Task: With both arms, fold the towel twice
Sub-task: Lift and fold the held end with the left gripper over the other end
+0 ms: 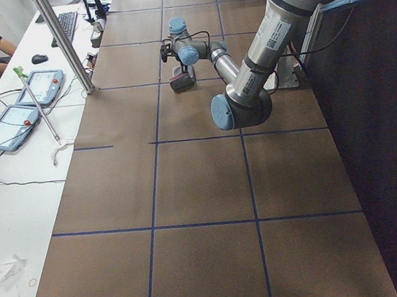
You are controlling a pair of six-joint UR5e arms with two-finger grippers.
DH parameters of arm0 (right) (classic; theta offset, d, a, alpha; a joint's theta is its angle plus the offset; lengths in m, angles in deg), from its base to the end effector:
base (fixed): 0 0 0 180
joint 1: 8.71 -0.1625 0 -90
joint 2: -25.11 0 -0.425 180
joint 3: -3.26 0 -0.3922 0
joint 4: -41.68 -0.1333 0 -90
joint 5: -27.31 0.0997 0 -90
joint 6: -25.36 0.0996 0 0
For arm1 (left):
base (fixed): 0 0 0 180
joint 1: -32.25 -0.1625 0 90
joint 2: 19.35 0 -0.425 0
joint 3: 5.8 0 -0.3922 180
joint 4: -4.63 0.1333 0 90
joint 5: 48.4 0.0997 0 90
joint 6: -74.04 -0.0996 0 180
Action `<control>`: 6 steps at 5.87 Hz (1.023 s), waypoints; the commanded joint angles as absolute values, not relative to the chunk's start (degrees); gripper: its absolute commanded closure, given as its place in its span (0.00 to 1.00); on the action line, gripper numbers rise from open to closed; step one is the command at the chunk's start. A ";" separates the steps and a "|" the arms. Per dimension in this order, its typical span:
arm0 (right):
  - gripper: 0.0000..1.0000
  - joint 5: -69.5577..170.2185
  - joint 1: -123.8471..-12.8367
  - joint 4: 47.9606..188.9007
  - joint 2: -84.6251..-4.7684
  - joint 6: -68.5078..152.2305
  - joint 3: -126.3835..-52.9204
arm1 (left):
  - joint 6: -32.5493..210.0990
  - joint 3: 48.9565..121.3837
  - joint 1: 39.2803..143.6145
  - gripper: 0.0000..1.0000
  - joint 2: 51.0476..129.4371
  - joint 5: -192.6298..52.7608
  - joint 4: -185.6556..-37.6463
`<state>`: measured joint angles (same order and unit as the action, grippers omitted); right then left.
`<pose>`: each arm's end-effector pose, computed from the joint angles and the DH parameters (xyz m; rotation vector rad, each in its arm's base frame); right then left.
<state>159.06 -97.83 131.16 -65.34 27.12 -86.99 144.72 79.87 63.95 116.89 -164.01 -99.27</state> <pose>0.0595 -0.4899 0.6626 -0.0115 -0.7286 0.0126 0.5729 -0.4599 0.1625 0.0414 1.0386 0.0214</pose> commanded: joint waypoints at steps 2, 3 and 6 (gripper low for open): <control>0.00 159.06 -97.92 131.24 -65.59 27.12 -87.01 | 133.58 70.60 58.56 1.00 125.30 -153.65 -98.11; 0.00 159.14 -98.01 131.16 -65.68 27.03 -87.01 | 132.76 67.88 57.92 1.00 128.10 -152.65 -98.12; 0.00 159.14 -98.27 132.29 -65.59 27.03 -87.01 | 129.77 65.83 56.69 1.00 130.24 -152.64 -98.38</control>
